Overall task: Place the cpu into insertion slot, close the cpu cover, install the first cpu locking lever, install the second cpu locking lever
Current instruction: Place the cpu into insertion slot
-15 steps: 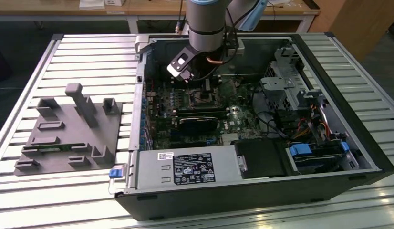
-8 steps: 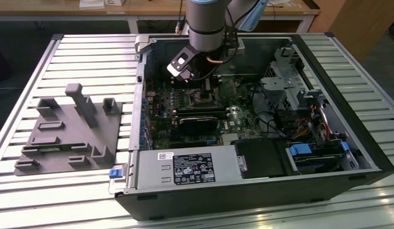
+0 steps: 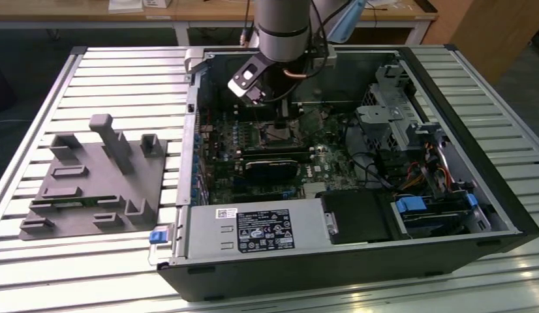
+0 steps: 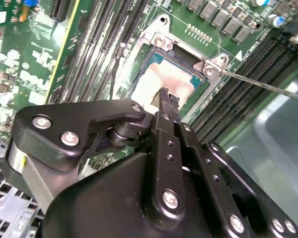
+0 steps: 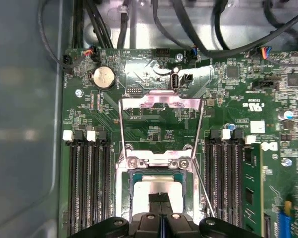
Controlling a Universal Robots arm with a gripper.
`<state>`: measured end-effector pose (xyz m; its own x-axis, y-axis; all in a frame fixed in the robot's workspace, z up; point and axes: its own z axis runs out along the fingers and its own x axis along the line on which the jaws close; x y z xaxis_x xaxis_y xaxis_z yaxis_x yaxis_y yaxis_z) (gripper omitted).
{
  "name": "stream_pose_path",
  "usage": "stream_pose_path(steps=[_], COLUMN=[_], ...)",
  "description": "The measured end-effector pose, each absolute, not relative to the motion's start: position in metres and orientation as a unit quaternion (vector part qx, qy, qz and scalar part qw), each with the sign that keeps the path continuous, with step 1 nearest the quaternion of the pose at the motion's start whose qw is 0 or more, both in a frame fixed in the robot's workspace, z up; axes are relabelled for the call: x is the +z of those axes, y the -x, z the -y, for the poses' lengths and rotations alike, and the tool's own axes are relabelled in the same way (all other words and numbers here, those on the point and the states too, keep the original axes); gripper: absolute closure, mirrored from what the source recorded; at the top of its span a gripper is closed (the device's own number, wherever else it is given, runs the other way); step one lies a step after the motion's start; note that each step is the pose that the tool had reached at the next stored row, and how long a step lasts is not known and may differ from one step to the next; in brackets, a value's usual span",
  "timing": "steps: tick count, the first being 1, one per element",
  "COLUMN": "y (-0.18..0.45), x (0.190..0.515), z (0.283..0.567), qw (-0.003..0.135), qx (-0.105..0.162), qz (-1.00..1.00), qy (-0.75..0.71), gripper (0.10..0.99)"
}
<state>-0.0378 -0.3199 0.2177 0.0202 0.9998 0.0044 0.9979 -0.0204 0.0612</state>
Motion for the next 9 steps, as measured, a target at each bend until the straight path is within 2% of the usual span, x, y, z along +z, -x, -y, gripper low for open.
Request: stream_pose_path(steps=[9], y=[0.038], x=[0.244], z=[0.32], qw=[0.021], qx=[0.024], qz=[-0.7], qy=[-0.714], gripper=[0.98])
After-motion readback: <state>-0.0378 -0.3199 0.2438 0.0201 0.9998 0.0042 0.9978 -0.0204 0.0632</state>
